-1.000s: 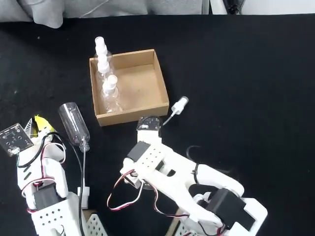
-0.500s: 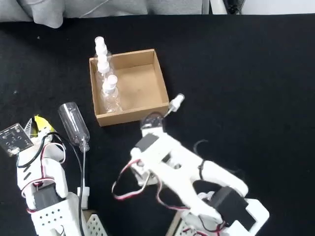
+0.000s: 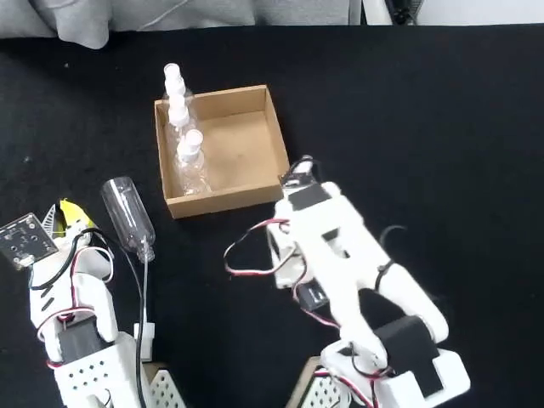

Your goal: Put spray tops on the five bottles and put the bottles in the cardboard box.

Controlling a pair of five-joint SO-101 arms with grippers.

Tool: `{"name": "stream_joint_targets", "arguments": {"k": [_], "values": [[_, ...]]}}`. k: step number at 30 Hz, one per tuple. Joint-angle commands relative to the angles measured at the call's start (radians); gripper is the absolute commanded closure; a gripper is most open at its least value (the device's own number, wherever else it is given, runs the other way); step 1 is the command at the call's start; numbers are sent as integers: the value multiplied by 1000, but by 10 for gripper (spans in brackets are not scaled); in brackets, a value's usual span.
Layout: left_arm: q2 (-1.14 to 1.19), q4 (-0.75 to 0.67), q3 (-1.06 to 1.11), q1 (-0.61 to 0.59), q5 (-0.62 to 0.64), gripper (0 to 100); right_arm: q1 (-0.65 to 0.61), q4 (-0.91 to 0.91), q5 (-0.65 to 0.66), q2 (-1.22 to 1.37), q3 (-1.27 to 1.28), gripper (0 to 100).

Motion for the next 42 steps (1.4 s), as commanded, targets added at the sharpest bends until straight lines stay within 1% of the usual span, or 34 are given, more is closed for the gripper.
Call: {"name": "stream_joint_targets", "arguments": {"k": [1, 4, 6, 10, 15, 18, 21, 29, 33, 38, 42], "values": [[-11, -5, 25, -5, 2, 970, 104, 15, 158, -56, -53, 649], [-11, -5, 25, -5, 2, 970, 172, 15, 331, -56, -58, 649], [-11, -5, 25, -5, 2, 970, 198, 15, 408, -58, -59, 649], [-11, -5, 25, -4, 2, 970, 207, 15, 440, -90, -76, 649], [-11, -5, 25, -2, 2, 970, 206, 34, 568, -177, -84, 649], [-11, -5, 25, -2, 2, 970, 209, 69, 606, -222, -111, 645], [-11, -5, 25, -2, 2, 970, 193, 103, 608, -231, -133, 645], [-11, -5, 25, -5, 2, 970, 66, 106, 594, -229, -183, 649], [-11, -5, 25, -5, 2, 970, 9, 72, 525, -229, -182, 651], [-11, -5, 25, -5, 2, 970, -31, 25, 465, -193, -183, 738], [-11, -5, 25, -5, 2, 970, -41, -41, 463, -107, -185, 739]]}}
